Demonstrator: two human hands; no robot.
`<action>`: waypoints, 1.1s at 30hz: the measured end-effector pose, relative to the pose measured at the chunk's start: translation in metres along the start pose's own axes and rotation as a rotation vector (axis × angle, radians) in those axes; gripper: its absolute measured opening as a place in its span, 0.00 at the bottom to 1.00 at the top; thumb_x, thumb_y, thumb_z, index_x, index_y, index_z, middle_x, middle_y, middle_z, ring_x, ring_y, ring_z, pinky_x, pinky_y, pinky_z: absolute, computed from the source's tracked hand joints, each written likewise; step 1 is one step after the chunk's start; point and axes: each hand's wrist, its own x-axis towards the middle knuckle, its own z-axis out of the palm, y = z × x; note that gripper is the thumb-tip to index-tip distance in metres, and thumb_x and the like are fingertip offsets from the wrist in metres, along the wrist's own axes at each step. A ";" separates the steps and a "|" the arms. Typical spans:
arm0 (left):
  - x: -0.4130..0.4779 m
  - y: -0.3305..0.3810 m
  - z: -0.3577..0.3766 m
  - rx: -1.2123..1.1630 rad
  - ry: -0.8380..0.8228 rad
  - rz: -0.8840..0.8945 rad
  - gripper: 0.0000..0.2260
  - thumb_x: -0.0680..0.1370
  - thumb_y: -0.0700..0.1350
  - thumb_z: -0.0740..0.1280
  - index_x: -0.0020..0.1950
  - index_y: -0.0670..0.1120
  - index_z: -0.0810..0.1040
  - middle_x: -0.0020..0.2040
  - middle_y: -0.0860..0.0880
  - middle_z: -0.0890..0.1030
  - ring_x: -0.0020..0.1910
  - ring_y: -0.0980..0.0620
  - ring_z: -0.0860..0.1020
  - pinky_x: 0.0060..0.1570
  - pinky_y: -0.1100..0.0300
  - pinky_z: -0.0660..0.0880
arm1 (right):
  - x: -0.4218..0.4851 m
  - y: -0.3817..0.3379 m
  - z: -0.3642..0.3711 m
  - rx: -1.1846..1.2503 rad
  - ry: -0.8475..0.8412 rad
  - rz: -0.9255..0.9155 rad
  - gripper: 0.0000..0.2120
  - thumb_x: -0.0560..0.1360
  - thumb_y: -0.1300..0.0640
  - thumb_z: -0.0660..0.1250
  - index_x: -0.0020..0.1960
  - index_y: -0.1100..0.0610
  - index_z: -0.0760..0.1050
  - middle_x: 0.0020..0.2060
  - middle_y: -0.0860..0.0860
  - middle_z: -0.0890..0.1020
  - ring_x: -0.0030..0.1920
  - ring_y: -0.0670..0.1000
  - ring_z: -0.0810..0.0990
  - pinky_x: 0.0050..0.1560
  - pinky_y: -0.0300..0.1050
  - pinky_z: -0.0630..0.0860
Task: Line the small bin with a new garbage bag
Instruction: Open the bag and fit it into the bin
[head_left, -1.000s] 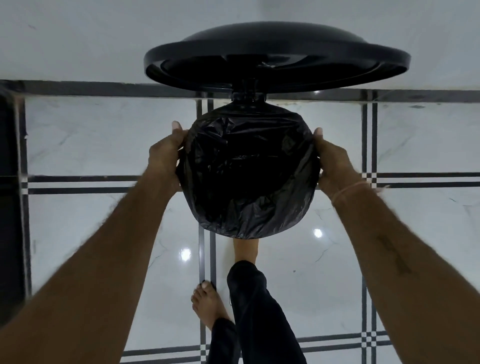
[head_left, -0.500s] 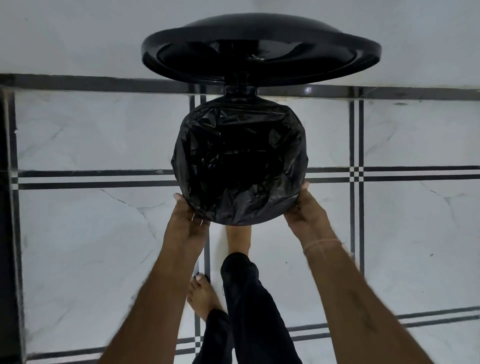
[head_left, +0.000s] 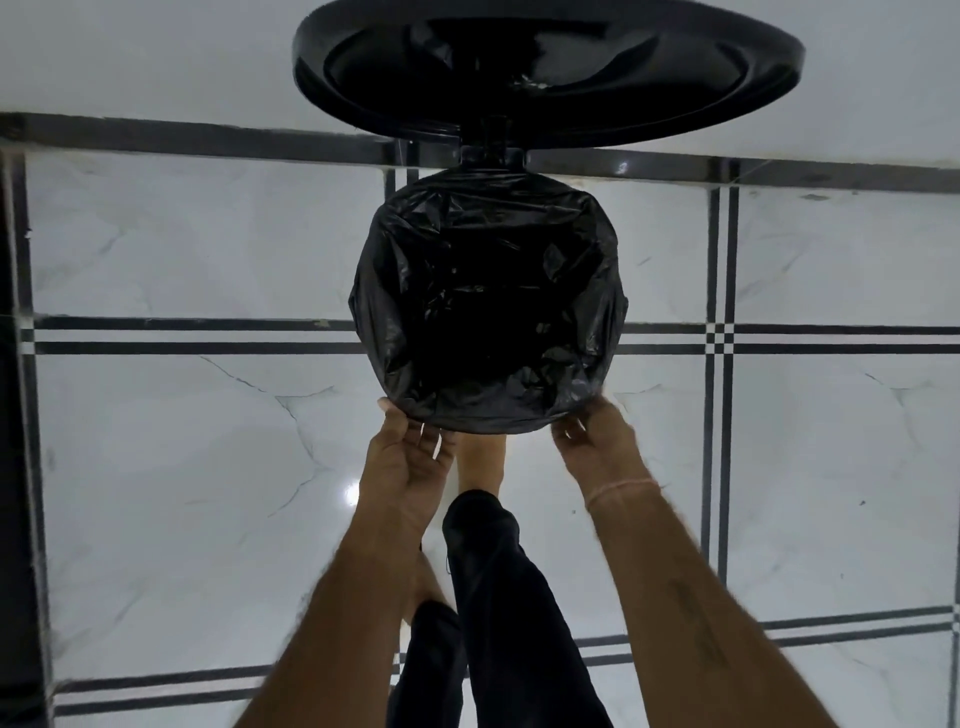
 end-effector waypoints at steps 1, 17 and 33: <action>0.000 0.004 0.001 0.039 0.004 0.022 0.15 0.83 0.57 0.63 0.53 0.47 0.82 0.47 0.51 0.87 0.54 0.50 0.81 0.57 0.52 0.77 | -0.001 -0.002 -0.002 -0.084 0.068 -0.114 0.08 0.83 0.53 0.67 0.49 0.56 0.79 0.48 0.51 0.82 0.47 0.50 0.79 0.51 0.45 0.79; 0.023 0.048 0.018 0.216 -0.116 0.219 0.17 0.83 0.55 0.63 0.65 0.45 0.79 0.61 0.47 0.85 0.65 0.44 0.81 0.59 0.48 0.81 | 0.028 0.008 0.087 -1.934 -0.593 -0.462 0.31 0.82 0.31 0.50 0.78 0.44 0.69 0.78 0.55 0.72 0.77 0.61 0.68 0.78 0.59 0.63; 0.022 0.048 0.019 0.204 -0.096 0.214 0.12 0.79 0.55 0.68 0.56 0.49 0.82 0.49 0.52 0.88 0.58 0.46 0.84 0.60 0.46 0.81 | 0.010 -0.035 0.214 -2.069 -0.651 -1.036 0.16 0.79 0.54 0.68 0.65 0.57 0.82 0.63 0.59 0.84 0.65 0.61 0.81 0.66 0.52 0.77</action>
